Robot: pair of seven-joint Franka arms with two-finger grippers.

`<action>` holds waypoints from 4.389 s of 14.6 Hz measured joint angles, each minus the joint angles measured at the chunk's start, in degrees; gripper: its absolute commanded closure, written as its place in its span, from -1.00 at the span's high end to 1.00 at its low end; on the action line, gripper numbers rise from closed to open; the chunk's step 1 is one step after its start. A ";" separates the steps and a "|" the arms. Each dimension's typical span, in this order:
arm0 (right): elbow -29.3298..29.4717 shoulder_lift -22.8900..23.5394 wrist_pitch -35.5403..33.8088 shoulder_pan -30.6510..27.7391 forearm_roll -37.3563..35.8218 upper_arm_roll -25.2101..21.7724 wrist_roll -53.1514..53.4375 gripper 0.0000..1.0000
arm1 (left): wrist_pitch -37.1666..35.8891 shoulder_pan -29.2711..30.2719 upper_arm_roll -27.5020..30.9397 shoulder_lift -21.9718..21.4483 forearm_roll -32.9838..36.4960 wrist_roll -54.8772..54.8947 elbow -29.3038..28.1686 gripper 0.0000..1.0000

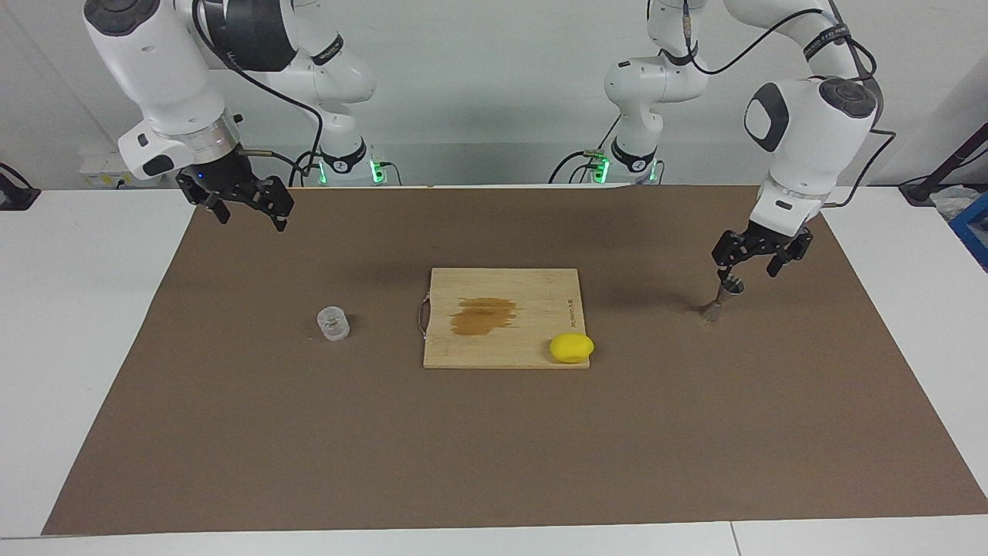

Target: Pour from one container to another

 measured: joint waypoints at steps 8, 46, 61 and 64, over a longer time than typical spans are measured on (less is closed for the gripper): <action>0.00 0.00 1.24 0.52 0.00 0.23 1.99 1.00 | -2.05 -1.59 -0.22 -0.11 0.03 0.00 0.09 1.00; -4.44 -0.87 3.85 1.83 -0.04 0.58 2.63 0.99 | -33.01 27.45 0.76 20.55 -52.41 105.99 10.54 1.00; -4.50 -0.87 3.91 1.83 -0.04 0.58 2.64 0.99 | -44.86 30.62 0.68 32.77 -63.93 132.24 5.58 1.00; -4.50 -0.87 3.91 1.83 -0.04 0.58 2.63 0.99 | -45.99 30.94 0.68 33.64 -65.37 132.42 5.54 1.00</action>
